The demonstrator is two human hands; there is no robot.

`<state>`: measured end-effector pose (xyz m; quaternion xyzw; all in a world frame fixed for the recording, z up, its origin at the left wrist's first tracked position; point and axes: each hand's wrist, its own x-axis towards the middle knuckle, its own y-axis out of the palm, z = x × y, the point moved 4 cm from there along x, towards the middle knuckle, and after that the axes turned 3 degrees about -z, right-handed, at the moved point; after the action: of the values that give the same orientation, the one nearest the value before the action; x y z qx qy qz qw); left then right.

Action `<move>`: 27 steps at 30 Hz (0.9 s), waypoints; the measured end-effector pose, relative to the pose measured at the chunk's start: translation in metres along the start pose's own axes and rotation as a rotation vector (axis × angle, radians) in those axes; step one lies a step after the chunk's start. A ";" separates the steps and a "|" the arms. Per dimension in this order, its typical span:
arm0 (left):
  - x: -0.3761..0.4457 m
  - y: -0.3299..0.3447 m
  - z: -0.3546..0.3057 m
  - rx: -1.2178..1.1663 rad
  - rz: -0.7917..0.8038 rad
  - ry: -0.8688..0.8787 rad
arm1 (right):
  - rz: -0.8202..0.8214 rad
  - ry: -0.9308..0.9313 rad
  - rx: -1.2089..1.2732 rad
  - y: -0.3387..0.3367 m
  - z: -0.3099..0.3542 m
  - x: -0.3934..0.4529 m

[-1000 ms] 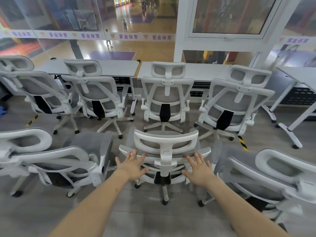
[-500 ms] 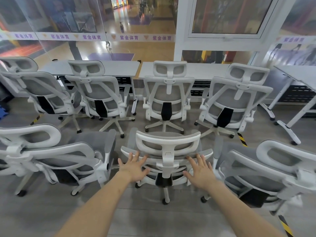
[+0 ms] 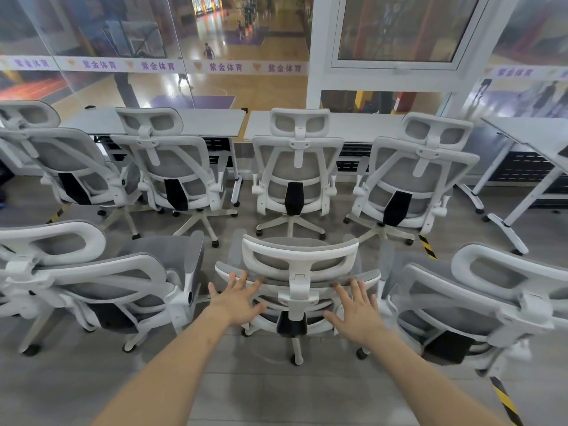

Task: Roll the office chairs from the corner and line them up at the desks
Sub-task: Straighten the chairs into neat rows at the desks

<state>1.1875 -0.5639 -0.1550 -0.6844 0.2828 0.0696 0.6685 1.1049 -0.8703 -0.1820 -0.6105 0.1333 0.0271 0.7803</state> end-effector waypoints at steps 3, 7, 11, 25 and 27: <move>-0.006 0.002 -0.004 -0.004 -0.003 -0.005 | 0.004 -0.002 0.006 0.000 -0.003 -0.002; -0.013 0.004 -0.010 -0.011 -0.008 -0.005 | 0.006 -0.018 0.020 0.000 -0.011 -0.005; -0.016 0.010 -0.016 -0.008 -0.020 -0.009 | -0.005 -0.041 0.028 0.004 -0.023 -0.005; -0.012 0.013 -0.019 0.014 -0.019 -0.008 | 0.045 -0.047 0.021 -0.002 -0.033 0.003; -0.009 0.012 -0.019 0.003 -0.019 -0.006 | 0.054 -0.050 0.015 -0.003 -0.034 0.008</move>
<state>1.1689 -0.5789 -0.1589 -0.6858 0.2744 0.0650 0.6709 1.1069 -0.9048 -0.1887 -0.5997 0.1303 0.0625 0.7870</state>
